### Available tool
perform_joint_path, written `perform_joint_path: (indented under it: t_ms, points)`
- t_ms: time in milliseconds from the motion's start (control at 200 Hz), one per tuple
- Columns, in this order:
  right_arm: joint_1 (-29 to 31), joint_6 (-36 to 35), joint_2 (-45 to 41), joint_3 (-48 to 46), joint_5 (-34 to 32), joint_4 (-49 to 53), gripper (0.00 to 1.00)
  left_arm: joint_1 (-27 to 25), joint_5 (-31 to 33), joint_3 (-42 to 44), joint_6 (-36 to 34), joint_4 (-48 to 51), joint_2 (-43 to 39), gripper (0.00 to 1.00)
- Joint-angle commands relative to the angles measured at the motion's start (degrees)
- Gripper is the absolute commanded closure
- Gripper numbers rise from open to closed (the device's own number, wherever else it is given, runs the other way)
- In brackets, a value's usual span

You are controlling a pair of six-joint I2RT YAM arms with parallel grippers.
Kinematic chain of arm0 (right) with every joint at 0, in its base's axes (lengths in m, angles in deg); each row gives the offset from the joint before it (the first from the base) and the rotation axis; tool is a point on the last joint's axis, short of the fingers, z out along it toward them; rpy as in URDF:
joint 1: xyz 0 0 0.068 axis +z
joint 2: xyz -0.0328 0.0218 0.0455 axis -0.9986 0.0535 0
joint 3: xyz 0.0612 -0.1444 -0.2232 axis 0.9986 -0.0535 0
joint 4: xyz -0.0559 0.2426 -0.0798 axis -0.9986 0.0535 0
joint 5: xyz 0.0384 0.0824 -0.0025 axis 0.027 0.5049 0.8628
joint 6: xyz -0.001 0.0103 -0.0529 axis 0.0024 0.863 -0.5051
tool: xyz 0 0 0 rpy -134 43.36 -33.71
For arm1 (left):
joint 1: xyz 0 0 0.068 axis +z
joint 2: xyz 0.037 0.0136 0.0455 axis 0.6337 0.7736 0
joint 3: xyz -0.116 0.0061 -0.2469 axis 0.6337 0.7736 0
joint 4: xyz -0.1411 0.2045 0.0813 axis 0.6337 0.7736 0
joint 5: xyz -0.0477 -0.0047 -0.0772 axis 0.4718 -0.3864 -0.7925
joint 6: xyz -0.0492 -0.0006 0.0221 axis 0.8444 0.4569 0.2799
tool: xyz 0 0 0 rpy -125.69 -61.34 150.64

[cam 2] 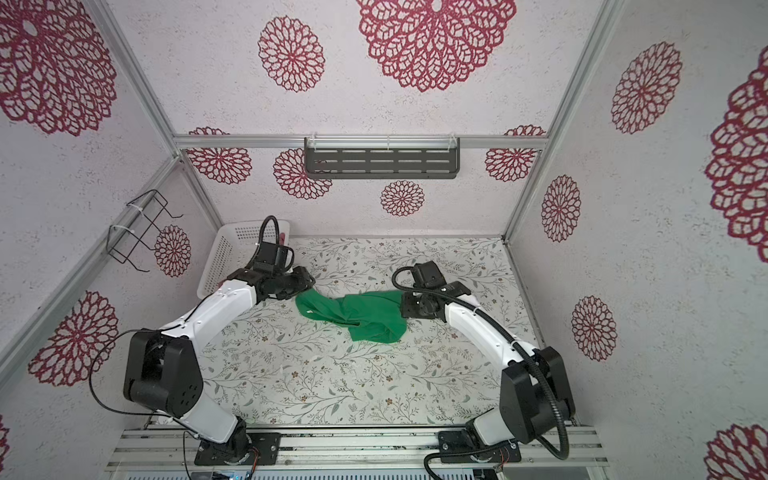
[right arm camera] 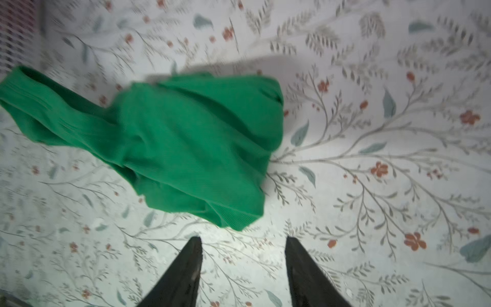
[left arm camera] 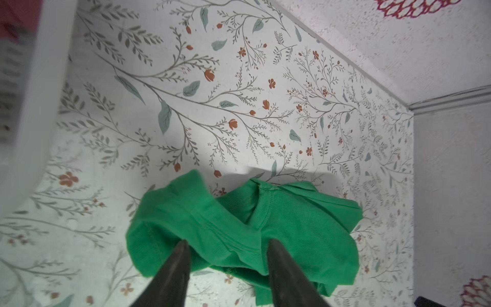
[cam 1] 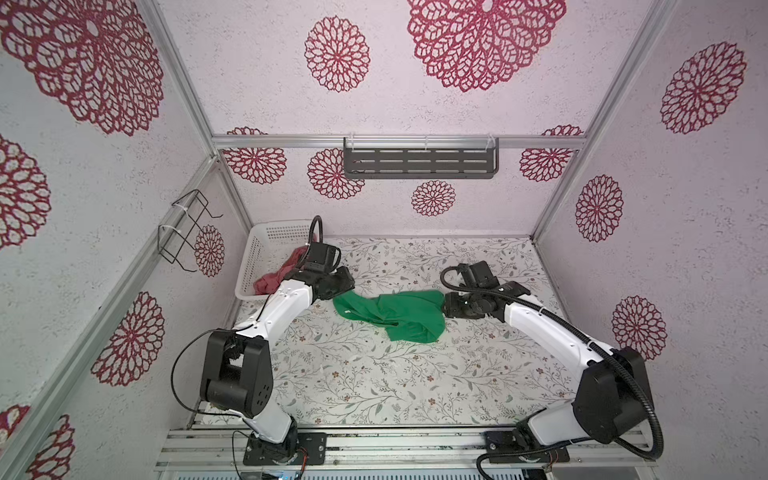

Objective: Fold and stack the tank tops
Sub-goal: 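Lift and stretch the green tank top between both grippers, then lay it down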

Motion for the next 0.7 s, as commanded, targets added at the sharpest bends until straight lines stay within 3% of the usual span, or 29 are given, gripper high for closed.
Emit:
perform_joint_path:
  t_ms: [0,160,280,315,495,695]
  points:
    - [1.6,4.6,-1.2,-4.5,0.3,-4.0,0.5,-2.3,2.2,0.0,-1.4,2.7,-1.6,0.44]
    - [1.8,5.2,2.6,-6.2,2.8,-12.6,0.45,-9.7,1.7,2.7,1.6,0.2,0.9,0.43]
    - [1.8,4.7,7.7,-3.3,4.2,-15.6,0.46,-12.1,1.8,0.8,3.0,-2.9,6.5,0.41]
    - [1.8,4.4,8.8,-2.6,4.6,-15.8,0.51,-12.2,1.3,-0.2,3.4,-4.1,8.3,0.41]
    - [2.0,3.0,6.7,-3.5,3.7,-15.2,0.98,-12.3,0.8,-8.1,4.0,-6.7,18.5,0.4]
    - [2.7,2.6,4.3,-5.9,4.8,-15.0,1.0,-12.3,0.6,-16.2,5.8,-9.4,30.9,0.4]
